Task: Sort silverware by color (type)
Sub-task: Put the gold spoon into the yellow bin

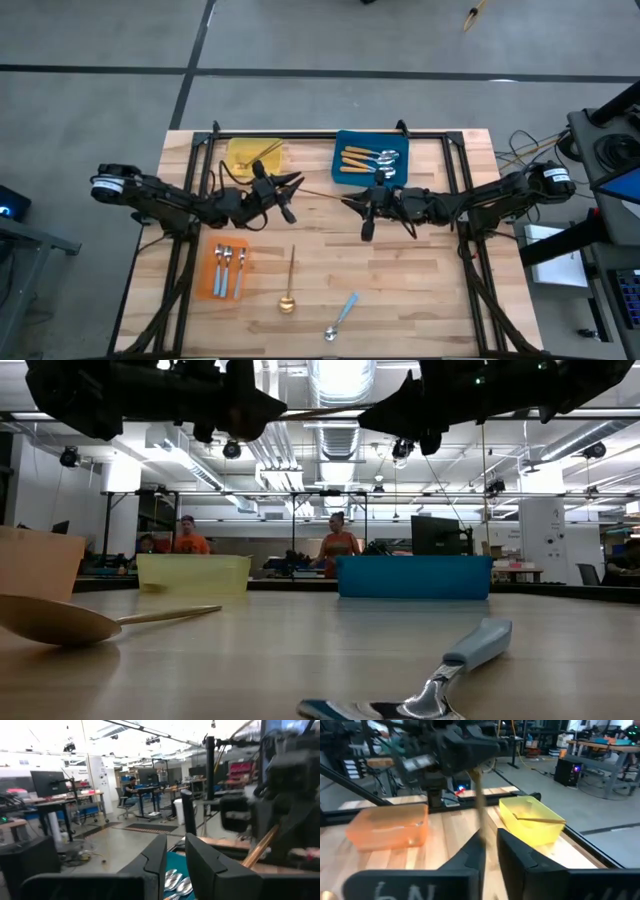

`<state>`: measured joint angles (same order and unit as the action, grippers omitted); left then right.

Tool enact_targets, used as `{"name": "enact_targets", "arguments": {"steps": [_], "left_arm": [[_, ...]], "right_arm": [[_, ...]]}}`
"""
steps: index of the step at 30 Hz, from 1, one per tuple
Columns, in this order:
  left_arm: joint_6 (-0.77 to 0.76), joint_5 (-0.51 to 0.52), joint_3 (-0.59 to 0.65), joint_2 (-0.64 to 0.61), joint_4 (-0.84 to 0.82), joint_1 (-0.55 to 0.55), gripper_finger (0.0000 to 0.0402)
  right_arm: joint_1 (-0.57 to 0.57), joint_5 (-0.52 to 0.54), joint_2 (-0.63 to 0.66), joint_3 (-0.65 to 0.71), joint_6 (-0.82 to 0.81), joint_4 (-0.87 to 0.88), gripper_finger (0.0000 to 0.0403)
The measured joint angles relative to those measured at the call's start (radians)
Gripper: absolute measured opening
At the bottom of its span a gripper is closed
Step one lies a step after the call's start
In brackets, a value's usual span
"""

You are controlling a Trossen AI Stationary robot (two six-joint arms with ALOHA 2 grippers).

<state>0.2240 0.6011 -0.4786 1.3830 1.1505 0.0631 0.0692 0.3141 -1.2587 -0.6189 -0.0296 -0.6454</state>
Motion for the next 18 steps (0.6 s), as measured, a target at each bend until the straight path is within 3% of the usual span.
{"name": "enact_targets", "arguments": {"steps": [7, 10, 18], "left_arm": [[-0.155, -0.008, 0.000, -0.006, -0.017, 0.001, 0.0044], [-0.182, 0.041, 0.000, -0.010, -0.019, 0.001, 0.0044], [-0.236, 0.070, 0.004, -0.132, -0.179, -0.033, 0.0044]], "right_arm": [[0.000, 0.051, 0.001, 0.000, 0.009, 0.036, 0.0118], [0.000, 0.082, 0.008, -0.011, 0.026, 0.100, 0.0150], [0.000, 0.108, 0.022, -0.115, 0.009, 0.283, 0.0180]]}}
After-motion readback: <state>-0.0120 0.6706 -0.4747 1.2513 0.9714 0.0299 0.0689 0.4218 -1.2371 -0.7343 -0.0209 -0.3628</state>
